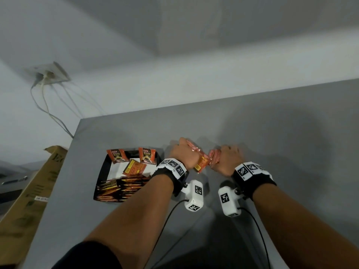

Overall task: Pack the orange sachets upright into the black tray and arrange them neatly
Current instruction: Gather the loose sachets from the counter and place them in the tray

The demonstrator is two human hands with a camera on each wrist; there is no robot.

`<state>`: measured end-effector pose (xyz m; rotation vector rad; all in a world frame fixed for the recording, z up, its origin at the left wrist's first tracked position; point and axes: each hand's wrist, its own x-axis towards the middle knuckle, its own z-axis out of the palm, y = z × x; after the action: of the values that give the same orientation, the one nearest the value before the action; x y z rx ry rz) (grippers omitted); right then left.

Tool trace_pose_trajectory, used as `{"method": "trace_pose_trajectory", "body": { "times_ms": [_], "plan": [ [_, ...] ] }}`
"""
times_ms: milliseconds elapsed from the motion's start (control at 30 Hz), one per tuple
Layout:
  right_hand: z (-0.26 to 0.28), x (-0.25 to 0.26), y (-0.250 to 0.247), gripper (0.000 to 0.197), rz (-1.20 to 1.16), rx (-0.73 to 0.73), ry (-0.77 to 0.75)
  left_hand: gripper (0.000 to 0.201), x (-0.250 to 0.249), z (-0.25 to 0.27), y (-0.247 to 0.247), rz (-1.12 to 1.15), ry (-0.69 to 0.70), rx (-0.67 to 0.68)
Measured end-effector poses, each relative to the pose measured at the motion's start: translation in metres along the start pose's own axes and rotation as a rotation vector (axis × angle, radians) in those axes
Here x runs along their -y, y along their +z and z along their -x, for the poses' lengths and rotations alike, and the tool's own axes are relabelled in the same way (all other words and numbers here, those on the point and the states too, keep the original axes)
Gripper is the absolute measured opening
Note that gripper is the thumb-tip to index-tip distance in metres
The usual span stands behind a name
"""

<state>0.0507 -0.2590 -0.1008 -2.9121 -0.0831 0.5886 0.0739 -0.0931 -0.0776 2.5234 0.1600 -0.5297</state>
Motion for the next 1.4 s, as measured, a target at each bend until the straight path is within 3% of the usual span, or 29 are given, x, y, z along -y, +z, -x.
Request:
{"method": "trace_pose_trajectory", "body": {
  "times_ms": [100,200,300,367,433,533,600,700,733,800,900,967,1033,1167,1267,1400],
  "plan": [
    [-0.004,-0.003,0.001,0.038,-0.137,-0.029,0.034,0.028,-0.008,0.001,-0.003,0.119,-0.039,0.038],
    [-0.028,-0.025,0.029,0.049,-0.326,-0.063,0.069,0.018,-0.015,0.003,0.006,-0.058,0.072,0.092],
    [-0.041,-0.049,0.049,0.057,-0.46,-0.07,0.144,0.053,-0.011,0.003,0.027,-0.328,0.113,0.12],
    [-0.015,-0.034,0.019,0.032,-0.528,-0.096,0.172,0.069,-0.007,0.003,0.04,-0.345,0.127,0.076],
    [0.003,-0.023,-0.002,0.01,-0.565,-0.139,0.191,0.071,-0.006,0.005,0.047,-0.316,0.151,0.044],
    [0.006,-0.025,-0.007,0.015,-0.583,-0.187,0.209,0.072,-0.007,0.011,0.046,-0.349,0.169,0.073],
    [0.003,-0.025,-0.006,0.018,-0.644,-0.213,0.216,0.06,-0.006,0.013,0.044,-0.396,0.22,0.111],
    [0.004,-0.017,-0.015,0.025,-0.733,-0.295,0.241,0.013,-0.014,0.028,0.024,-0.39,0.346,0.154],
    [0.008,-0.01,-0.021,0.028,-0.753,-0.332,0.232,0.007,-0.016,0.032,0.012,-0.338,0.375,0.167],
    [0.016,0.01,-0.035,0.027,-0.803,-0.405,0.158,0.01,-0.016,0.042,-0.027,-0.162,0.377,0.119],
    [0.031,0.054,-0.054,0.017,-0.803,-0.463,-0.03,0.017,0.016,0.051,-0.103,-0.049,0.35,-0.086],
    [0.038,0.091,-0.061,0.014,-0.766,-0.441,-0.155,0.018,0.055,0.053,-0.146,-0.079,0.307,-0.15],
    [0.041,0.13,-0.061,0.015,-0.668,-0.401,-0.263,0.02,0.095,0.059,-0.172,-0.15,0.237,-0.128],
    [0.033,0.201,-0.036,0.014,-0.45,-0.257,-0.397,0.023,0.163,0.069,-0.171,-0.362,0.13,-0.013],
    [0.025,0.231,-0.008,0.019,-0.318,-0.146,-0.427,0.033,0.193,0.065,-0.153,-0.365,0.176,0.012],
    [0.019,0.244,0.01,0.025,-0.172,0.053,-0.353,0.02,0.201,0.063,-0.15,-0.251,0.245,0.183]
  ]
}}
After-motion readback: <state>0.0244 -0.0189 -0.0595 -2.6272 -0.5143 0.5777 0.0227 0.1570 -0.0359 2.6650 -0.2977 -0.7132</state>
